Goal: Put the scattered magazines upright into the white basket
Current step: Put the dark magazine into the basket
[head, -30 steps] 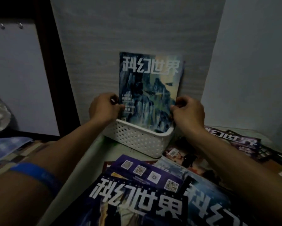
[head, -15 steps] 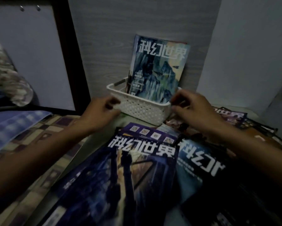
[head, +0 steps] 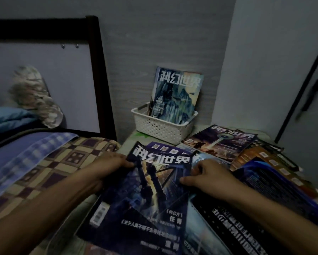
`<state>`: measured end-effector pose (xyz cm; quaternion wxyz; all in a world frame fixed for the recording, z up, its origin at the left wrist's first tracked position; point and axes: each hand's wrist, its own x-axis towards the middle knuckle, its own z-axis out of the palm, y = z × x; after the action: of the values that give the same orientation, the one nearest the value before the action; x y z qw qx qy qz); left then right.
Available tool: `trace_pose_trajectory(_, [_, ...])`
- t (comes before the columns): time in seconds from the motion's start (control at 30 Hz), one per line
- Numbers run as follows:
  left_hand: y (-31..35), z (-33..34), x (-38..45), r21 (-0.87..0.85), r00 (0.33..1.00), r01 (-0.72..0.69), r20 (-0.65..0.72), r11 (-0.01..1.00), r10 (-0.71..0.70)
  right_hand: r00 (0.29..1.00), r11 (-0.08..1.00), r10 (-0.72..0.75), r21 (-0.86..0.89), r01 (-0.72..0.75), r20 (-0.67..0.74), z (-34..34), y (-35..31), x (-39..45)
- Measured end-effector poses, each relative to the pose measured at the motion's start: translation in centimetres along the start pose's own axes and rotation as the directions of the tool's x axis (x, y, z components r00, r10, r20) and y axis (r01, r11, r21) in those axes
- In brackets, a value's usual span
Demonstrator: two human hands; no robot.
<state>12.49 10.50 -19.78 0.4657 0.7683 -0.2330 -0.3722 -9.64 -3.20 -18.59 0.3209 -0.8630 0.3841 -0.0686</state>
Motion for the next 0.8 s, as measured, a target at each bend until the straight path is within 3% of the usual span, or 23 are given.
trace_pose_trajectory(0.07, [0.3,1.3,-1.2,-0.195,0.999,-0.025,0.030,0.981,0.031,0.998,0.971,0.050,0.234,-0.042,-0.032,0.4,0.2,0.0])
trace_pose_trajectory(0.17, [1.4,2.9,-2.5,-0.179,0.964,-0.266,-0.082,0.947,0.255,0.990,0.804,0.109,0.594,-0.033,-0.093,0.0,0.0,-0.5])
trace_pose_trajectory(0.23, [3.5,2.4,-3.4,-0.303,0.909,-0.417,-0.136,0.857,0.394,0.972,0.643,0.119,0.762,0.080,-0.202,-1.5,-0.5,-0.9])
trace_pose_trajectory(0.3, [6.1,1.5,-4.6,-0.389,0.819,-0.570,-0.200,0.724,0.538,0.948,0.534,0.067,0.814,0.230,-0.312,-3.9,-1.4,-1.4])
trace_pose_trajectory(0.33, [7.3,1.2,-5.0,-0.378,0.769,-0.636,-0.235,0.673,0.595,0.926,0.540,0.001,0.779,0.318,-0.378,-5.1,-1.8,-1.5])
trace_pose_trajectory(0.4, [9.0,1.3,-5.2,-0.306,0.677,-0.736,-0.299,0.605,0.673,0.832,0.662,-0.135,0.576,0.480,-0.538,-6.5,-2.6,-1.5])
trace_pose_trajectory(0.47, [9.2,1.6,-4.1,-0.210,0.637,-0.769,-0.327,0.604,0.698,0.741,0.781,-0.211,0.346,0.520,-0.637,-6.5,-2.8,-1.0])
trace_pose_trajectory(0.53, [7.8,1.8,-2.4,-0.042,0.639,-0.756,-0.258,0.653,0.725,0.754,0.833,-0.223,0.280,0.476,-0.618,-5.5,-2.2,-0.5])
trace_pose_trajectory(0.63, [3.4,2.5,-0.4,0.214,0.694,-0.678,-0.127,0.703,0.708,0.811,0.853,-0.245,0.280,0.441,-0.532,-4.1,-0.9,0.1])
trace_pose_trajectory(0.73, [0.7,3.1,1.4,0.235,0.703,-0.629,-0.234,0.741,0.671,0.752,0.882,-0.348,0.076,0.465,-0.560,-4.4,-0.8,0.9])
trace_pose_trajectory(0.8, [1.5,2.5,2.9,0.226,0.650,-0.641,-0.348,0.733,0.675,0.711,0.873,-0.363,0.047,0.486,-0.602,-5.3,-1.8,1.8])
